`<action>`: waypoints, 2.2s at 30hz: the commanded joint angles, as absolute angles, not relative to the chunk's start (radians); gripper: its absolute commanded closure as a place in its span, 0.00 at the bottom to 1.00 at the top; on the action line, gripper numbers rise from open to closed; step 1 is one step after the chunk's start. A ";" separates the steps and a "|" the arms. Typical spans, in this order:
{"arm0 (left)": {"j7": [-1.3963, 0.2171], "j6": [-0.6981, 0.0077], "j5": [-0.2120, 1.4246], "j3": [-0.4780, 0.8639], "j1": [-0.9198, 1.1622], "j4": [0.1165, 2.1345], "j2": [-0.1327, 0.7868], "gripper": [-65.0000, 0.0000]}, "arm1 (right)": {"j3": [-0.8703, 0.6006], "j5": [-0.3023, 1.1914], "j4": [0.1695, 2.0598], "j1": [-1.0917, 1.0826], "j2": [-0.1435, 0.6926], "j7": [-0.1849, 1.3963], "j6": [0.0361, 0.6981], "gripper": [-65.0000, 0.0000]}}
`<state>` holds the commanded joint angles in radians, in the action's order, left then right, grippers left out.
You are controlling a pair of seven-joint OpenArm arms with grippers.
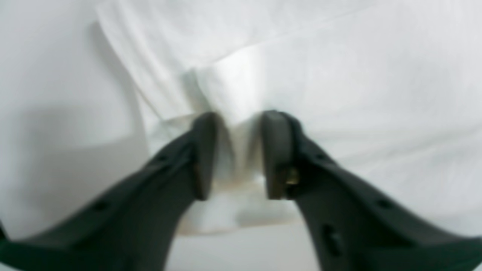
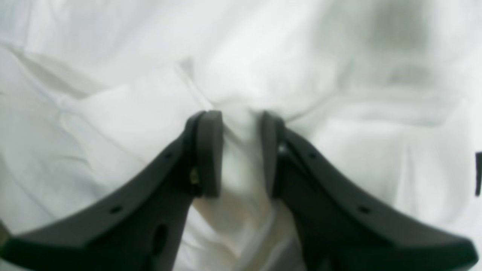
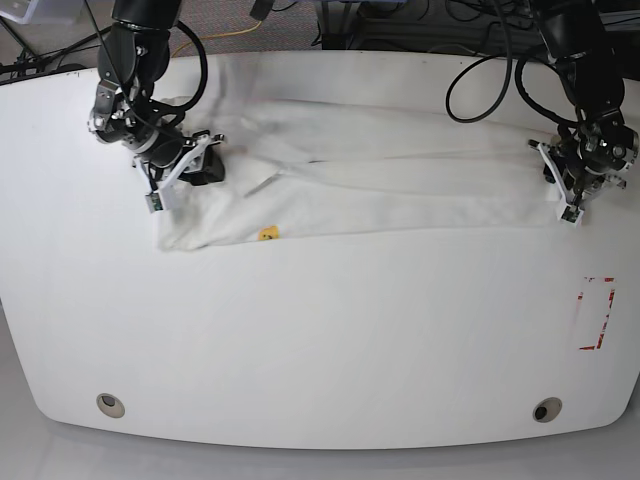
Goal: Fold the T-shirt properly
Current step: 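Lower the folded hem onto the shirt with both grippers, then pull the folded shirt edge with both grippers to straighten it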
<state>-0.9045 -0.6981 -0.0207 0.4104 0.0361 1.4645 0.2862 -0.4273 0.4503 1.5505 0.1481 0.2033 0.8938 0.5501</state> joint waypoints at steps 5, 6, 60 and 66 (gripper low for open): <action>-0.905 -0.698 -0.021 0.403 0.007 1.446 0.286 0.57 | -0.447 0.452 1.601 0.148 0.220 0.894 0.550 0.74; -0.906 -0.698 -0.021 0.403 0.007 1.446 0.286 0.57 | -0.447 0.452 1.624 0.151 0.220 0.895 0.550 0.74; -0.906 -0.698 -0.012 0.412 0.010 1.446 0.286 0.58 | -0.464 0.432 2.035 0.412 0.136 1.033 0.550 1.00; -0.906 -0.698 -0.013 0.412 0.013 1.446 0.286 0.58 | -0.556 0.708 2.034 0.512 0.151 1.033 0.550 1.00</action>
<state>-0.9060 -0.6981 -0.0130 0.4120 0.0130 1.4461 0.2862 -0.5562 0.7081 2.0338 0.5117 0.1511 1.0334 0.5501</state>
